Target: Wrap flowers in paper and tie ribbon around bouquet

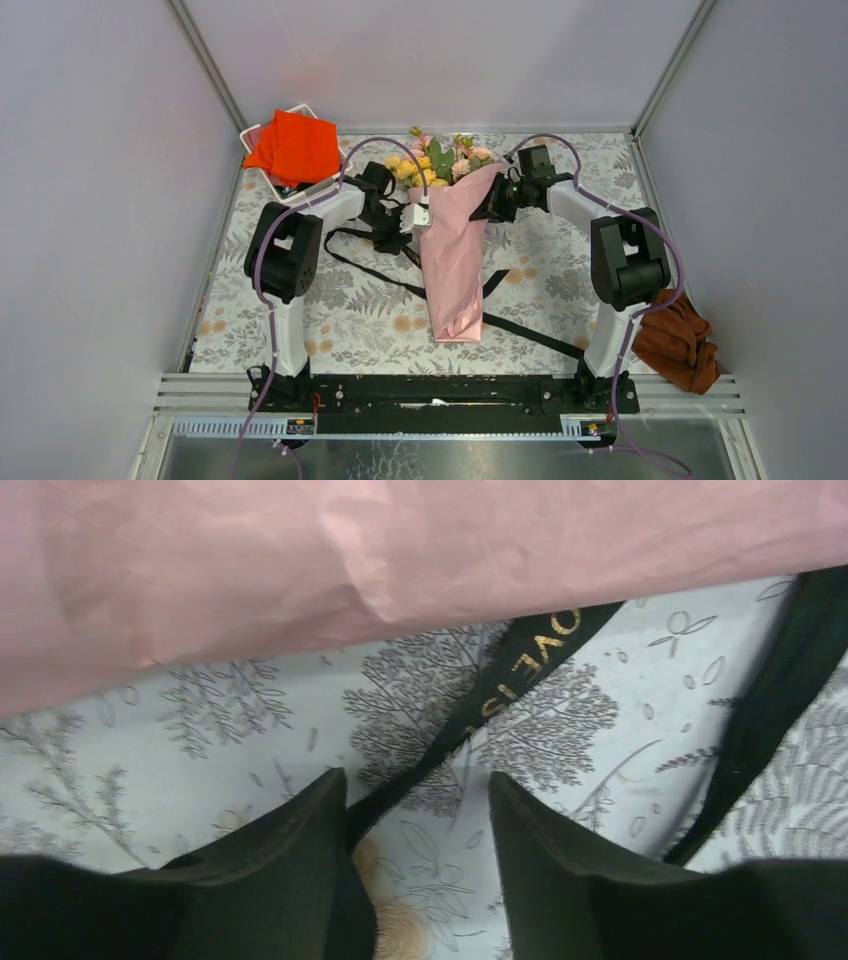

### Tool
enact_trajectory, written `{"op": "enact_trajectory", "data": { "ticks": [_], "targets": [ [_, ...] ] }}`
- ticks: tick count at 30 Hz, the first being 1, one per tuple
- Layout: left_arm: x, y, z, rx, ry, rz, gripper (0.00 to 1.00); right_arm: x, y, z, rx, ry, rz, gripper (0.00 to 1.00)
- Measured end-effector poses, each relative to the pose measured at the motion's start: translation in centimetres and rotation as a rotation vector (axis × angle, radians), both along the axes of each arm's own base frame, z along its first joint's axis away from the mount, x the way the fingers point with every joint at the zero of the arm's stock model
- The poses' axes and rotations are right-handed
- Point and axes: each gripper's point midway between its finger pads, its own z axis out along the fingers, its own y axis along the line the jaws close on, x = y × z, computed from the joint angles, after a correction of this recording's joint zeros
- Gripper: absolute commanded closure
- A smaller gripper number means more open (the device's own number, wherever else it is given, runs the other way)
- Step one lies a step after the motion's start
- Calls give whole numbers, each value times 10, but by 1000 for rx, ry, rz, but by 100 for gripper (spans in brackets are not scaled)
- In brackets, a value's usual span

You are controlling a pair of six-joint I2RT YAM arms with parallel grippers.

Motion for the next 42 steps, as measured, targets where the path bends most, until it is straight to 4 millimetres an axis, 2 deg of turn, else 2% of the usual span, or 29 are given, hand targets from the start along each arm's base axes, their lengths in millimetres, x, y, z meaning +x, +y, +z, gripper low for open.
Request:
{"op": "enact_trajectory", "data": {
  "ticks": [2,3,7,9,11,13,14,16,18,20,22,24,28,30,32,36,38,39,42],
  "targets": [
    [6,-1,0,3,-20,21,97,0,0,-1,1,-2,0,100],
    [8,-1,0,5,-29,29,100,0,0,-1,0,-1,0,100],
    [8,3,5,22,-36,64,100,-2,-1,-5,-2,3,0,100],
    [5,6,22,11,-29,112,100,-4,-1,-7,-3,6,0,100],
    [7,9,55,-42,-40,190,100,-5,-2,-11,-7,12,-1,100],
    [14,16,107,-148,-49,319,100,-8,-3,-14,-13,19,-4,100],
    [23,23,147,-240,-63,406,100,-9,-4,-16,-15,22,-4,100],
    [32,36,209,-395,-90,502,100,-11,-4,-20,-16,27,-4,100],
    [26,49,265,-555,-86,564,100,-13,-5,-24,-15,29,-5,100],
    [5,40,293,-669,-16,554,100,-15,-5,-28,-14,33,-6,100],
    [-20,17,303,-750,94,508,100,-18,-5,-32,-16,38,-4,100],
    [-43,-11,297,-774,213,460,100,-21,-3,-34,-20,43,1,100],
    [-62,-59,269,-758,383,414,100,-25,6,-35,-23,35,24,100],
    [-65,-81,238,-721,455,427,100,-28,14,-37,-22,31,42,100],
    [-64,-101,198,-650,512,465,100,-33,20,-41,-24,37,60,98],
    [-71,-133,103,-458,614,536,100,-38,23,-49,-43,55,75,75],
    [-80,-142,70,-380,650,552,100,-39,19,-51,-69,62,79,60],
    [-85,-145,54,-344,664,557,100,-39,17,-50,-88,61,86,55],
    [-98,-153,30,-281,683,557,100,-37,8,-44,-161,30,127,42]
  ]
}}
